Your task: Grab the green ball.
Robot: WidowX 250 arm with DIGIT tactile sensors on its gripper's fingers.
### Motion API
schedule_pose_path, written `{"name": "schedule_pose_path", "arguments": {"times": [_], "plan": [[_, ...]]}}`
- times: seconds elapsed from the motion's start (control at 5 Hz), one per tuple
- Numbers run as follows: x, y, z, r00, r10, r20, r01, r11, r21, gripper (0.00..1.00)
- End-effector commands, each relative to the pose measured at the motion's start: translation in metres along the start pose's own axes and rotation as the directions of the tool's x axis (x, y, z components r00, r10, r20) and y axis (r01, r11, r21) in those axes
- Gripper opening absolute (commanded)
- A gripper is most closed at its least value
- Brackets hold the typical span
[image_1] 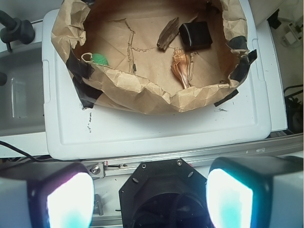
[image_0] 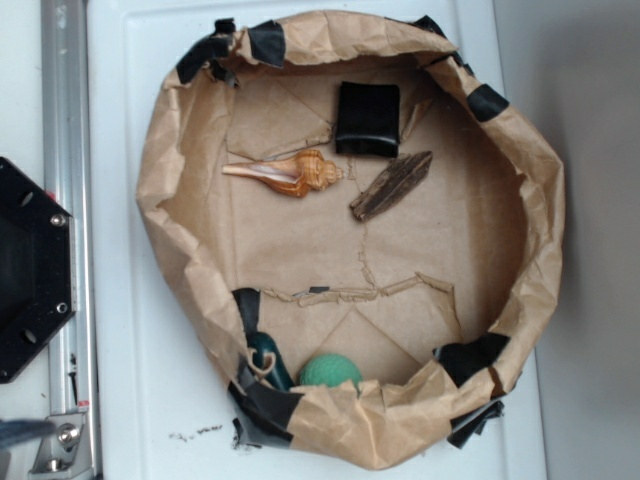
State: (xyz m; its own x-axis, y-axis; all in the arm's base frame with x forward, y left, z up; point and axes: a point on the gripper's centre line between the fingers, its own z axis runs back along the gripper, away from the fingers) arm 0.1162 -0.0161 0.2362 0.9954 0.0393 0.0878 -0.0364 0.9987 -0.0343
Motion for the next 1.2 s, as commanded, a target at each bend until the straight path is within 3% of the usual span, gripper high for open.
{"name": "schedule_pose_path", "arguments": {"times": [0.0,0.2,0.4,0.6,0.8,1.0], "plan": [[0.000,0.000,0.000,1.000,0.000,0.000,0.000,1.000,0.000,1.00],[0.048,-0.014,-0.018,0.990,0.137,-0.022,-0.138,0.989,-0.057,1.00],[0.095,-0.022,-0.044,0.973,0.188,-0.135,-0.203,0.973,-0.110,1.00],[0.124,-0.029,-0.089,0.930,0.277,-0.241,-0.326,0.925,-0.196,1.00],[0.129,-0.040,-0.126,0.877,0.334,-0.345,-0.414,0.890,-0.190,1.00],[0.127,-0.039,-0.145,0.832,0.418,-0.365,-0.494,0.858,-0.144,1.00]]}}
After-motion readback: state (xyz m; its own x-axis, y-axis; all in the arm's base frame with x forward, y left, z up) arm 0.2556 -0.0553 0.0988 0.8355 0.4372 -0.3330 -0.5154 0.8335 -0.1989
